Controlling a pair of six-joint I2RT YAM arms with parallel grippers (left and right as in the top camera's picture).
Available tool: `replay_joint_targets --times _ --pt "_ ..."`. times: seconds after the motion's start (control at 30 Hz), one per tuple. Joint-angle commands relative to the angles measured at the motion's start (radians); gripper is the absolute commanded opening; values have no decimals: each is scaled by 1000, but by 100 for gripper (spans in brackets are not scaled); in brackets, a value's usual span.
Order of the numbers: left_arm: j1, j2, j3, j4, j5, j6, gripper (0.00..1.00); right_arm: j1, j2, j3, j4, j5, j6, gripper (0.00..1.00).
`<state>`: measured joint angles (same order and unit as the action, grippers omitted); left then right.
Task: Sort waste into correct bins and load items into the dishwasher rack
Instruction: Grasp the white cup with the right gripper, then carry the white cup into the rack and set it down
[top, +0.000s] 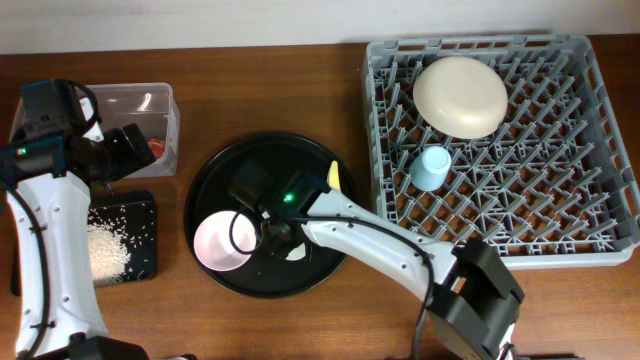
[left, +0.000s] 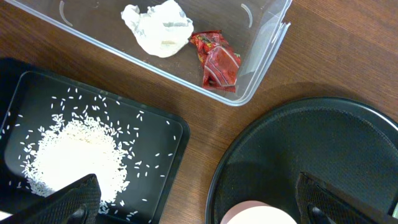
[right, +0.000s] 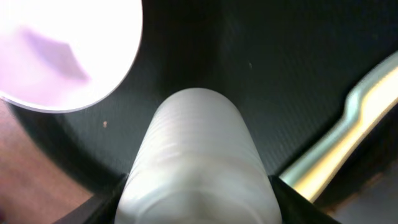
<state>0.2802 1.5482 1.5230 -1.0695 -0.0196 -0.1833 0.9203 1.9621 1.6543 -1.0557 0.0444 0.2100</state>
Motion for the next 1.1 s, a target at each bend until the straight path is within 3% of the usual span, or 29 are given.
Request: replay_joint_targets --times 0.0,0.37,0.63,0.8,1.07 --pt "3 -16 12 1 -6 -2 100 -46 -83 96 -66 13 9 60" --pt "3 -16 12 1 -6 -2 99 -463 -320 126 -269 14 8 59" --pt "3 -16 12 1 -6 -2 99 -854 -326 123 -359 21 -23 59" --pt "3 -16 12 1 -6 -2 99 -1022 -288 122 -347 20 -76 59" --pt "3 -16 12 1 -6 -2 100 -1085 -154 122 -315 18 -110 59"
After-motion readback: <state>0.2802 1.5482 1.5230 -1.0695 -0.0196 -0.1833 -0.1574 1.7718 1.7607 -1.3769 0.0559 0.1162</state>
